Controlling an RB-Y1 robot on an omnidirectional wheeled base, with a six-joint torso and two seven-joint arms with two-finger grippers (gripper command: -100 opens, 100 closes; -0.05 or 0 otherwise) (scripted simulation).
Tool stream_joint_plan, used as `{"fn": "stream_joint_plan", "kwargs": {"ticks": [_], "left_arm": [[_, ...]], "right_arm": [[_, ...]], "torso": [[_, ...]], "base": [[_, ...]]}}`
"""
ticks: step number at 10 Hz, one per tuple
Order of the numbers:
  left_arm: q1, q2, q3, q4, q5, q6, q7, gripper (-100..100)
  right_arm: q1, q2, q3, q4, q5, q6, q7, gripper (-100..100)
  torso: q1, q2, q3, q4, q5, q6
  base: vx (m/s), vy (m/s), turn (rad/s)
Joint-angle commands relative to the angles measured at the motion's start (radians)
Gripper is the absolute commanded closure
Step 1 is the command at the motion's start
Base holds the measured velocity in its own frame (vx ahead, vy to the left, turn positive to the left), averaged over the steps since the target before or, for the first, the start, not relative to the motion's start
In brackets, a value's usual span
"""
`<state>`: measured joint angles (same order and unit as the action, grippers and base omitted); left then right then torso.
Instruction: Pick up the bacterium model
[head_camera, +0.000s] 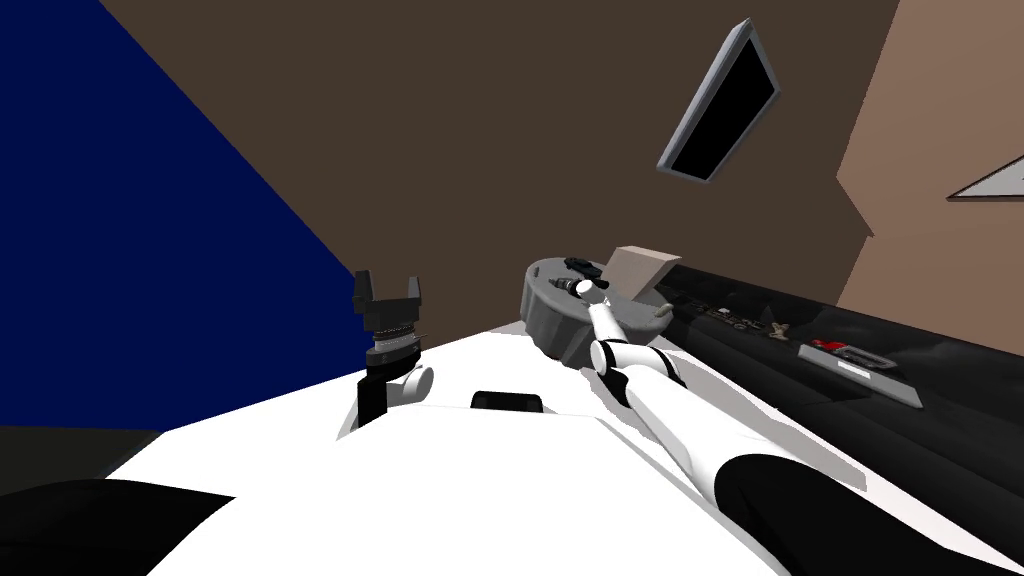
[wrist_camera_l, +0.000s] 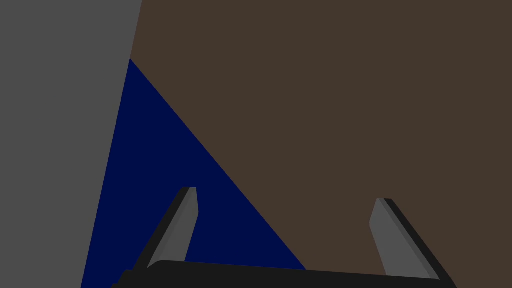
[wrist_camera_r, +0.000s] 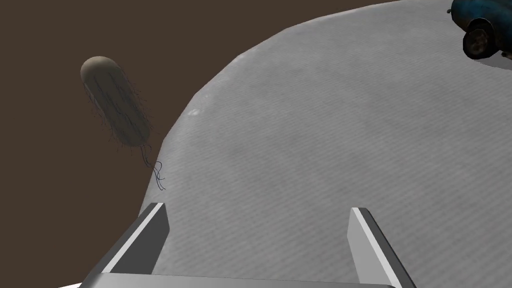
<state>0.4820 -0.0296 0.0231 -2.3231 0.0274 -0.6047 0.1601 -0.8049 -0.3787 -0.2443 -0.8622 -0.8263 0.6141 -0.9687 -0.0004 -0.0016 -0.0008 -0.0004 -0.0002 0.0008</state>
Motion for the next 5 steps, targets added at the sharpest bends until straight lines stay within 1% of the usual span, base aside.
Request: {"fn": "stream_joint_plan", "kwargs": {"ticks": [1,2,3,4,5], "left_arm": [[0.000,0.000,0.000,0.000,0.000,0.000,0.000,0],[0.000,0.000,0.000,0.000,0.000,0.000,0.000,0],[0.000,0.000,0.000,0.000,0.000,0.000,0.000,0],[0.000,0.000,0.000,0.000,0.000,0.000,0.000,0],[0.000,0.000,0.000,0.000,0.000,0.000,0.000,0]], "right_arm": [[-0.025,-0.002,-0.002,0.050,-0.016,0.020,-0.011,-100],[-0.065,-0.008,-0.008,0.090,-0.042,0.057,-0.034,-100],[-0.102,-0.014,-0.012,0.130,-0.067,0.082,-0.054,-100],[-0.102,-0.014,-0.012,0.156,-0.067,0.092,-0.054,-100],[-0.136,-0.019,-0.017,0.193,-0.090,0.125,-0.072,-100]], "torso": [[0.000,0.000,0.000,0.000,0.000,0.000],[0.000,0.000,0.000,0.000,0.000,0.000],[0.000,0.000,0.000,0.000,0.000,0.000],[0.000,-0.001,0.000,0.000,0.000,0.000],[0.000,-0.001,-0.001,0.000,0.000,0.001]], "base": [[0.011,-0.012,0.060],[0.013,-0.015,0.122],[0.029,-0.022,0.155],[0.023,-0.020,0.049],[0.017,-0.013,0.084]]}}
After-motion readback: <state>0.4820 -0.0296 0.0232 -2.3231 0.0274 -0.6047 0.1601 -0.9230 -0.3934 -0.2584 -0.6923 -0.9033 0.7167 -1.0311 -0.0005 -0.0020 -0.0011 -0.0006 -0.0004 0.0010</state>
